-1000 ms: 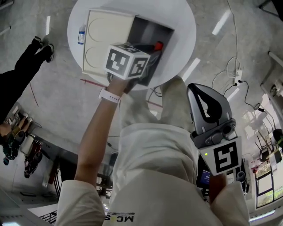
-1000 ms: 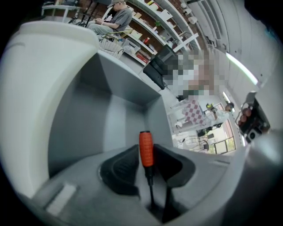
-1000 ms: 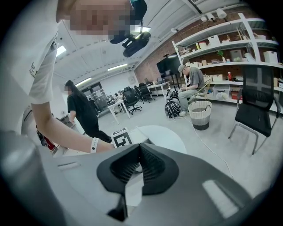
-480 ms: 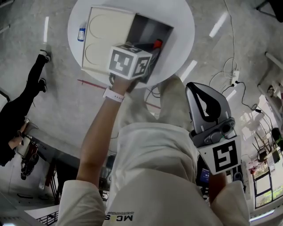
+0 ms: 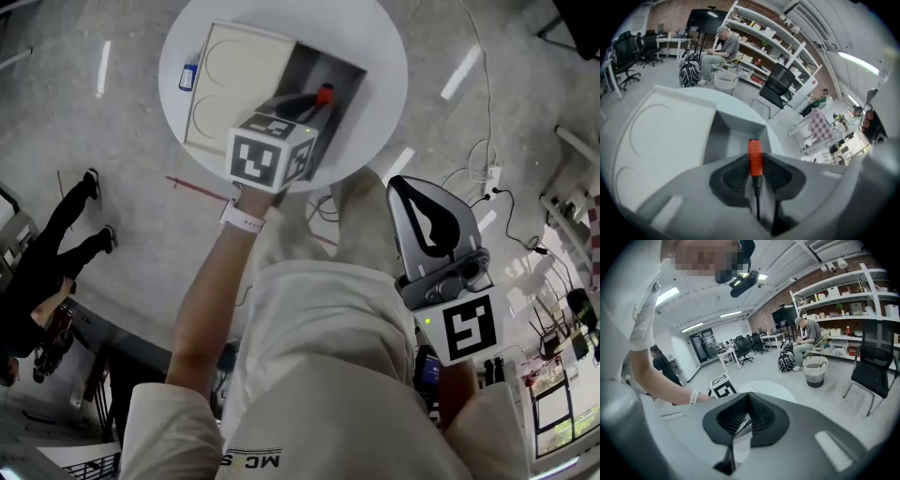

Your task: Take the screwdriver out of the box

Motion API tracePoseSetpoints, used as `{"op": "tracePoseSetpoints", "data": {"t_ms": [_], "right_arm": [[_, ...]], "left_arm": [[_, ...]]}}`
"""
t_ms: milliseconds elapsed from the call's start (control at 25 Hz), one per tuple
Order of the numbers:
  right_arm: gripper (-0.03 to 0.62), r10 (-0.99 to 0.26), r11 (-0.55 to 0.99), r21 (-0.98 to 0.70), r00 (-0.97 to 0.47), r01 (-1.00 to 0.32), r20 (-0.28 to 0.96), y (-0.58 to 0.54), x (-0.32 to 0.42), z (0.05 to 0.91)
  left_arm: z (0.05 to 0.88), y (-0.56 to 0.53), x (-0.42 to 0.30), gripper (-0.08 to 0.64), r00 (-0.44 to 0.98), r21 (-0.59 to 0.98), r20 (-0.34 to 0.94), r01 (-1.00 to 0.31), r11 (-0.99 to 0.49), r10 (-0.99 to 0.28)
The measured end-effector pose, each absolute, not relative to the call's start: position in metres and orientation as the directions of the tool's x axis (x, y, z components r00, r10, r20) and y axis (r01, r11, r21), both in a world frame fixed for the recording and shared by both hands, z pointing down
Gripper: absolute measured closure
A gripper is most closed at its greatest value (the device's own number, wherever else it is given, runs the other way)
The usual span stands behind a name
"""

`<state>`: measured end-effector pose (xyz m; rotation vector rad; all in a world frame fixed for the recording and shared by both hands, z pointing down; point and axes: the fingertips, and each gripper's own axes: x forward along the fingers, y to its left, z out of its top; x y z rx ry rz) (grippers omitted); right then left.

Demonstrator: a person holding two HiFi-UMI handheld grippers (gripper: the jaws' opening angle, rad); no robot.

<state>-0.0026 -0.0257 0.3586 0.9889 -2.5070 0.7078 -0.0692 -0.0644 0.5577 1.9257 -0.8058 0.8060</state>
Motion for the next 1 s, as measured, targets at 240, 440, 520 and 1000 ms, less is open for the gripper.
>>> {"op": "tracePoseSetpoints", "data": {"t_ms": [240,440,520,1000], "right_arm": [[0.592,-0.540,0.657,-0.282,-0.698,-0.699,0.471,-0.039,0.002,0.361],[0.592,-0.563,0.662,-0.258,-0.694,-0.704,0.450,-0.050,0.004,0.332],[0.592,-0.570,0.666,-0.248,-0.694,-0.704,0.439,-0.050,0.004,0.317],[0.592,-0.577,0.714,-0.171,-0.709,-0.679,0.407,-0.044,-0.001,0.261]], "left_arm": [[0.532,-0.086,-0.071,0.476,0.567,0.428,0.749,-0.809,-0.403,-0.342],[0.477,-0.097,-0.077,0.476,0.556,0.399,0.704,-0.825,-0.401,-0.443],[0.450,-0.097,-0.079,0.476,0.550,0.387,0.683,-0.830,-0.401,-0.481],[0.314,-0.093,-0.087,0.476,0.556,0.367,0.518,-0.831,-0.418,-0.650]]}}
